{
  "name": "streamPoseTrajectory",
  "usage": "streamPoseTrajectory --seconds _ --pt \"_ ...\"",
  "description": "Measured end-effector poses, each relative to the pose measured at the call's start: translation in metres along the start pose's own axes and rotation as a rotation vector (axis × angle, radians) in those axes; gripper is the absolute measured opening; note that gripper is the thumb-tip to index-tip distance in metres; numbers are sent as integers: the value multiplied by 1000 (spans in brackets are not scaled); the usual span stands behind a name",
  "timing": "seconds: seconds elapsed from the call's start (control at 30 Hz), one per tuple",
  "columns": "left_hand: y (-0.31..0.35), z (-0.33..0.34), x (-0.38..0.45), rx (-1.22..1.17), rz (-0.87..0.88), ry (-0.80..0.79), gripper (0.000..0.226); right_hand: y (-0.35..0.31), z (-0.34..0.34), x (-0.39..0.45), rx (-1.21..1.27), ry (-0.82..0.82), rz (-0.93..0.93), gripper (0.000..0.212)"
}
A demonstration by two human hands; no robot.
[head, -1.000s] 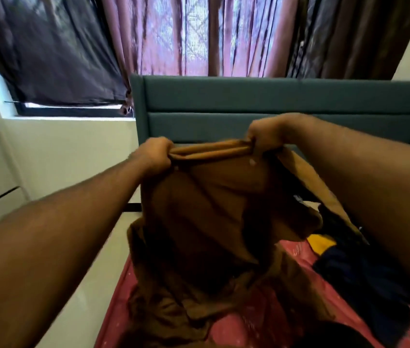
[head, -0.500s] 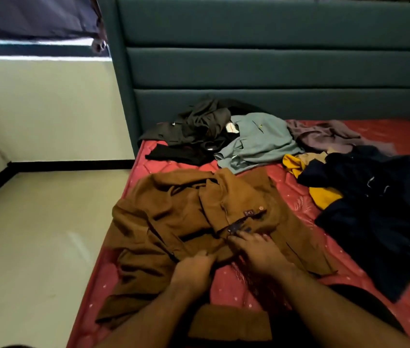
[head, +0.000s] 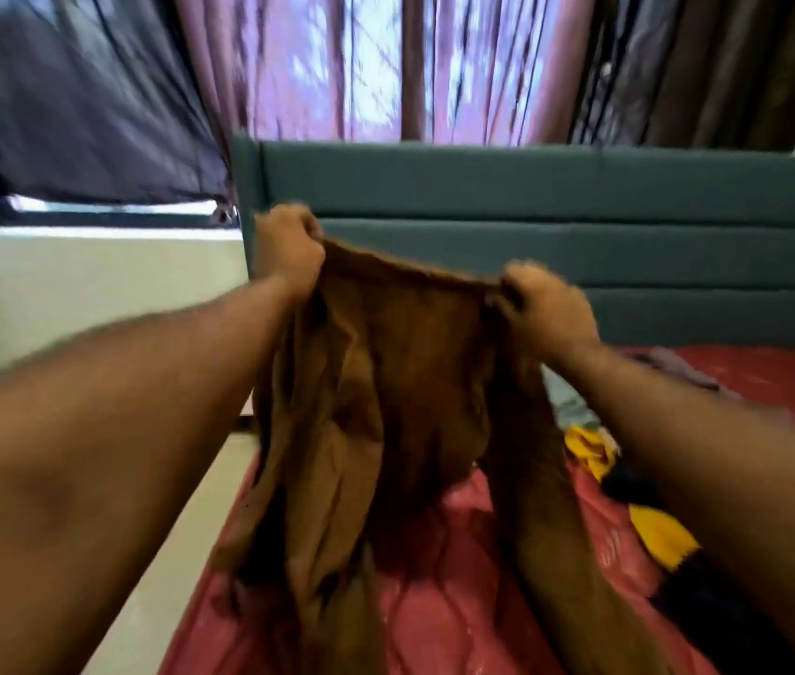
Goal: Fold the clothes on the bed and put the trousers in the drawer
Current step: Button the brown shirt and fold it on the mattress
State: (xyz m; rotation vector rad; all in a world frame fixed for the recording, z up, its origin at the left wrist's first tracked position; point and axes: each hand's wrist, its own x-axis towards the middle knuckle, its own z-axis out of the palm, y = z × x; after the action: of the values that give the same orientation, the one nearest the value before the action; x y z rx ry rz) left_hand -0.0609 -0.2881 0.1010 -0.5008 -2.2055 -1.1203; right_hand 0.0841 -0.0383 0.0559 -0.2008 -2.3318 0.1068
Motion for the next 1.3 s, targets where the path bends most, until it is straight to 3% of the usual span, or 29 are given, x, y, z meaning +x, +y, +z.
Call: streamPoseTrajectory --seconds 0.07,0.1,0.17,0.2,0.27,0.33,0.37,0.43,0.53,0.6,0.67,0.7,0.73,0.8,0.83,0.93,1.0,1.07,1.2,1.3 --pt "59 -36 60 -261 -100 135 17 -29 -53 58 134 253 -27 16" --pt "83 -55 76 -455 -141 119 14 -40 -80 79 203 317 -109 17" --pt "113 -76 59 -767 -166 -44 21 -51 -116 88 169 249 -370 22" --pt "115 -79 38 -803 -112 -104 22 -54 -126 81 131 130 -454 27" --pt "91 -65 -15 -692 75 -110 7 -62 -125 50 155 -162 -424 22" --pt "43 -43 -77 -494 132 -122 40 -65 -93 -8 217 -322 -383 13" --pt "22 -37 -117 -485 109 -181 55 -64 -72 -46 256 -369 -373 19" --pt "-14 -29 -205 -546 -72 -310 74 -66 -29 -136 445 -551 -241 29" --pt "-61 -41 -332 -534 -361 -430 71 -84 20 -268 707 -879 -47 42" --pt "-98 -46 -391 -514 -488 -486 68 -98 37 -329 693 -1141 -57 48" --pt "-119 -51 -428 -548 -645 -502 62 -99 50 -357 627 -1304 -138 48" --pt "-125 -49 -443 -547 -697 -499 54 -100 55 -361 592 -1275 -116 44" --pt "-127 -45 -450 -503 -684 -488 48 -99 58 -357 574 -1131 -62 37" --pt "-127 -42 -453 -362 -562 -515 36 -98 67 -352 522 -841 40 21" --pt "-125 -39 -451 -293 -458 -540 35 -98 73 -350 488 -799 63 16" --pt "-127 -39 -441 -122 -249 -700 49 -104 84 -351 412 -928 -2 26" --pt "-129 -41 -434 10 -142 -871 44 -112 88 -349 373 -999 -40 35" --pt "-130 -47 -426 126 -142 -956 34 -121 92 -346 277 -1031 -80 43" --pt "-130 -57 -434 135 -209 -758 18 -140 94 -356 50 -1024 -173 50" --pt "-133 -54 -439 96 -218 -693 19 -136 92 -355 11 -909 -78 40"
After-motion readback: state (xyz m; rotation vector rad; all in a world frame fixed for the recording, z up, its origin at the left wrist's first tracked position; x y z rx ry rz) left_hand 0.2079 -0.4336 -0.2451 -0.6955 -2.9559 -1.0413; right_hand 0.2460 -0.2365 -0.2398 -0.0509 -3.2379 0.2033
